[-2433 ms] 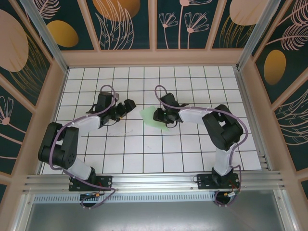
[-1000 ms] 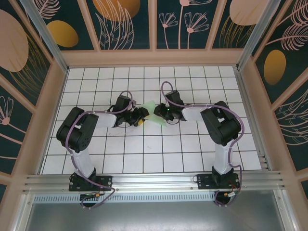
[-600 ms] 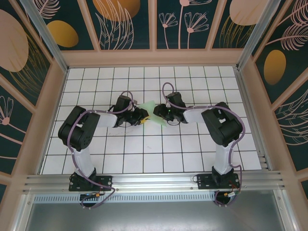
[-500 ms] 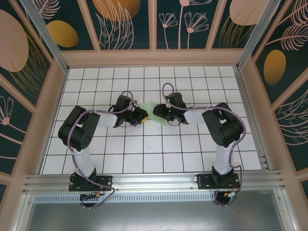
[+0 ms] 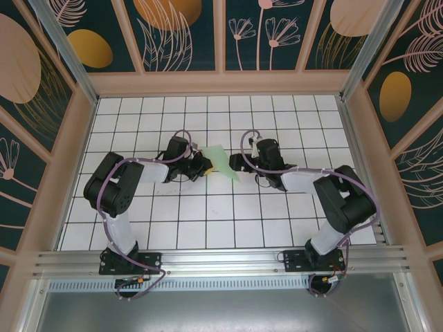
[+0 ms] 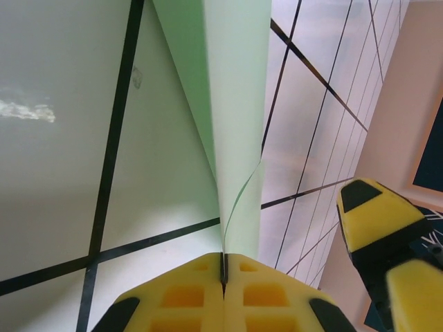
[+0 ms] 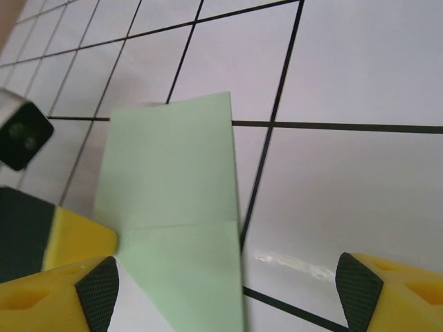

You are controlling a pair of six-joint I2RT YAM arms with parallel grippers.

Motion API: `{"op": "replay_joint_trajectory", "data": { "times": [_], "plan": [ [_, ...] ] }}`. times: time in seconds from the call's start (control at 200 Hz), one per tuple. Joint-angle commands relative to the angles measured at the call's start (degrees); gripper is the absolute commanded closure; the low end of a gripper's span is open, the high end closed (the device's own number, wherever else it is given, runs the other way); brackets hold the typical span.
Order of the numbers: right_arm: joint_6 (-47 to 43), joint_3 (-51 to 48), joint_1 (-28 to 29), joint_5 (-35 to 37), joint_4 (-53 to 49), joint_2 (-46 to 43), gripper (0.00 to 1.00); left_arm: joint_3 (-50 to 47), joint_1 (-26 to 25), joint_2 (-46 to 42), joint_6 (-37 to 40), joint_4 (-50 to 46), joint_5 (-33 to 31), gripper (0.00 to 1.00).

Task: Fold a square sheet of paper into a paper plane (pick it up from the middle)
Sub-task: Fold the wing for the fifth time at the center of the table.

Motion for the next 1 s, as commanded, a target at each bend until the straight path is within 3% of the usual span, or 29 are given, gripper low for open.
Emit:
{"op": "replay_joint_trajectory", "data": {
  "times": [0.0, 0.12, 0.28, 0.42, 0.991],
  "plan": [
    [-11.94, -2.98, 2.61, 6.23, 5.54, -2.77, 0.17, 1.85, -0.38, -0.65, 0.44, -1.52, -0.29, 0.94],
    [-21.48, -7.62, 7.04, 9.91, 13.05, -3.67, 0.18, 2.34, -0.39, -1.01, 0.11, -2.42, -0.23, 0.94],
    [-28.14, -8.39, 10.39, 10.57, 16.97, -1.06, 0.26, 3.21, -0.38, -1.40, 0.29, -4.32, -0.54, 0.94],
    [-33.27, -8.06, 12.77, 12.18, 19.74, 2.45, 0.28, 3.62, -0.36, -1.49, 0.46, -5.20, -0.48, 0.94],
    [-43.13, -1.31, 16.09, 18.67, 24.04, 13.96, 0.48, 2.67, -0.39, -4.34, 2.08, -9.40, -0.37, 0.94]
  ]
}}
